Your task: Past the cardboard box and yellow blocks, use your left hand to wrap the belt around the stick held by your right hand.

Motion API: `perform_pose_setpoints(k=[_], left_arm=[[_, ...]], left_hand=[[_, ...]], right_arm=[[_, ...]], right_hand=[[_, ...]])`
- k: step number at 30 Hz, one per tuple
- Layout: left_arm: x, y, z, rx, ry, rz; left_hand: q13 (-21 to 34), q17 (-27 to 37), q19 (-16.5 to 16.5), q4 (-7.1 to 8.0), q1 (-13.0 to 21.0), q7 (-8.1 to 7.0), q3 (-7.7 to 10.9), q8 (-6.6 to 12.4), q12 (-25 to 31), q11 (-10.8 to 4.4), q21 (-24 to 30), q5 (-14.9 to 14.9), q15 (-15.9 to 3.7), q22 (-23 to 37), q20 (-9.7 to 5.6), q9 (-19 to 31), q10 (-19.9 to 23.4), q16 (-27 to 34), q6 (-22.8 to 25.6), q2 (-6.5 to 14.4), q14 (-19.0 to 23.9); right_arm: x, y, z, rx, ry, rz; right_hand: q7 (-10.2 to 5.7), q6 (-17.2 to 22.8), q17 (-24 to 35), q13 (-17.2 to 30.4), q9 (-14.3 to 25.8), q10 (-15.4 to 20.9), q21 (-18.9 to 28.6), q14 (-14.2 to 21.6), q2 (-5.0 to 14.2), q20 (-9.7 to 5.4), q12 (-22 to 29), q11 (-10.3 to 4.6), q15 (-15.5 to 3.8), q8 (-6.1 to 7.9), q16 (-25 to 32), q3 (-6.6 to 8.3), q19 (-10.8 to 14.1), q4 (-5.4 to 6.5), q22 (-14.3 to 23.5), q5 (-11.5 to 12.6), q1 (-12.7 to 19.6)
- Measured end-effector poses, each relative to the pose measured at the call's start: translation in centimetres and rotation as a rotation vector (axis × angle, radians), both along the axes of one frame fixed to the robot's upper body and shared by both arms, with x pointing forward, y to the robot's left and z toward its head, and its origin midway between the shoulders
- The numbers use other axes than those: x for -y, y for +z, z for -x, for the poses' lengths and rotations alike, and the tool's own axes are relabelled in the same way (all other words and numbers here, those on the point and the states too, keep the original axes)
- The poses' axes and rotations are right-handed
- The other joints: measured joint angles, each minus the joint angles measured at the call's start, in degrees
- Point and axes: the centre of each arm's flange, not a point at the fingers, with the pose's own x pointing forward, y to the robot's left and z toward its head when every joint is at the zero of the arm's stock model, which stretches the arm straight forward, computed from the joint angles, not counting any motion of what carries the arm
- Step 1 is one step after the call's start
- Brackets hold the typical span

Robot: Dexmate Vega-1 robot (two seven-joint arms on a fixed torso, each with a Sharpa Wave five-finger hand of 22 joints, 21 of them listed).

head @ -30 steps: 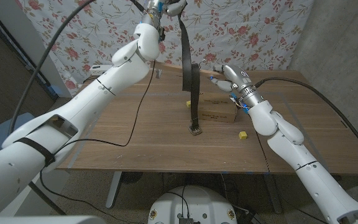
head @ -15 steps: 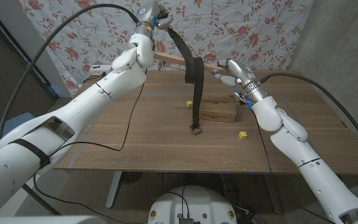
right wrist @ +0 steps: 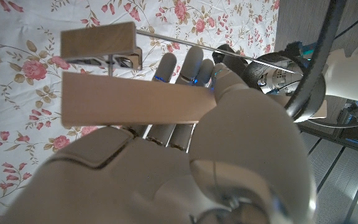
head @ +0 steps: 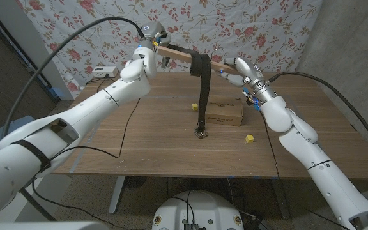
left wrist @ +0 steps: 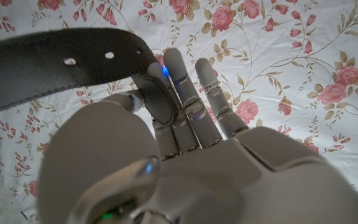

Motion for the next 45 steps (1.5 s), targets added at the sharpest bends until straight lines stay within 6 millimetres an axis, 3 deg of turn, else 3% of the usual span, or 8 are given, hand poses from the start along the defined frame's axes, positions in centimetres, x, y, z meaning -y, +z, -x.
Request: perform_pose_setpoints(k=[6, 7, 20, 31, 45], left_arm=[[0.4, -0.4, -0.4, -0.02, -0.019, -0.019], [0.2, -2.2, -1.9, -0.065, -0.005, -0.028], [1.8, -6.3, -3.5, -0.165, -0.078, -0.088], [4.3, -8.9, -3.1, -0.221, -0.181, -0.155], [8.7, -10.5, -0.4, -0.224, -0.343, -0.268]], left_hand=[[0.0, 0.0, 0.0, -0.14, 0.0, 0.0, 0.23, -0.04, 0.0, 0.0, 0.0, 0.0, 0.0, 0.0, 0.0, 0.0, 0.0, 0.0, 0.0, 0.0, 0.0], [0.0, 0.0, 0.0, -0.2, 0.0, 0.0, 0.28, -0.05, 0.0, 0.0, 0.0, 0.0, 0.0, 0.0, 0.0, 0.2, 0.0, 0.0, 0.0, 0.0, 0.0], [0.0, 0.0, 0.0, -0.21, -0.2, 0.01, 0.29, -0.32, -0.2, 0.01, 0.0, -0.5, 0.0, -0.3, 0.0, 0.1, 0.0, 0.0, 0.0, -0.2, 0.0], [0.3, 0.1, 0.0, -0.2, -0.1, 0.02, 0.28, -0.46, -0.2, 0.1, 0.1, -0.5, 0.0, -0.3, 0.0, 0.1, 0.1, 0.0, 0.0, -0.1, 0.0], [0.2, 0.0, 0.0, -0.2, 0.1, 0.23, 0.27, -0.94, -0.4, 0.21, 0.1, -1.1, 0.0, -0.5, 0.0, 0.1, 0.4, 0.0, 0.2, 0.1, 0.0]], right_arm=[[0.1, 0.6, -0.1, 0.007, 0.003, -0.005], [0.1, 0.8, -0.2, 0.001, 0.014, -0.015], [1.4, 2.8, -2.6, -0.025, -0.021, -0.114], [3.3, 4.3, -4.9, -0.059, -0.089, -0.215], [5.5, 4.7, -7.0, -0.101, -0.182, -0.302]], right_hand=[[-0.01, 0.0, 0.0, 0.0, 0.0, 0.0, 0.0, 0.4, 0.0, 0.0, 0.0, 0.0, -0.38, -0.03, -0.3, -0.32, 0.0, 0.16, 0.0, 0.0, 0.0], [-0.01, 0.0, 0.0, 0.0, 0.0, 0.0, 0.0, 0.4, -0.01, 0.0, 0.0, 0.0, -0.38, -0.08, -0.3, -0.32, 0.0, 0.16, 0.0, 0.0, 0.0], [-0.12, 0.1, 0.0, 0.1, 0.0, 0.2, 0.2, 0.4, -0.15, 0.0, 0.0, 0.2, -0.37, -0.13, -0.3, -0.39, 0.0, 0.09, 0.0, -0.1, 0.1], [-0.3, 0.3, 0.2, 0.1, -0.2, 0.2, 0.4, 0.9, -0.13, 0.21, 0.0, 0.2, -0.48, -0.44, -0.3, -0.4, 0.2, 0.09, 0.0, -0.1, 0.1], [0.03, 0.6, 0.2, 0.4, -0.3, 0.2, 0.6, 1.3, -0.12, 0.21, 0.0, 0.2, -0.67, -0.2, -0.4, -0.55, 0.2, -0.06, 0.0, -0.1, 0.1]])
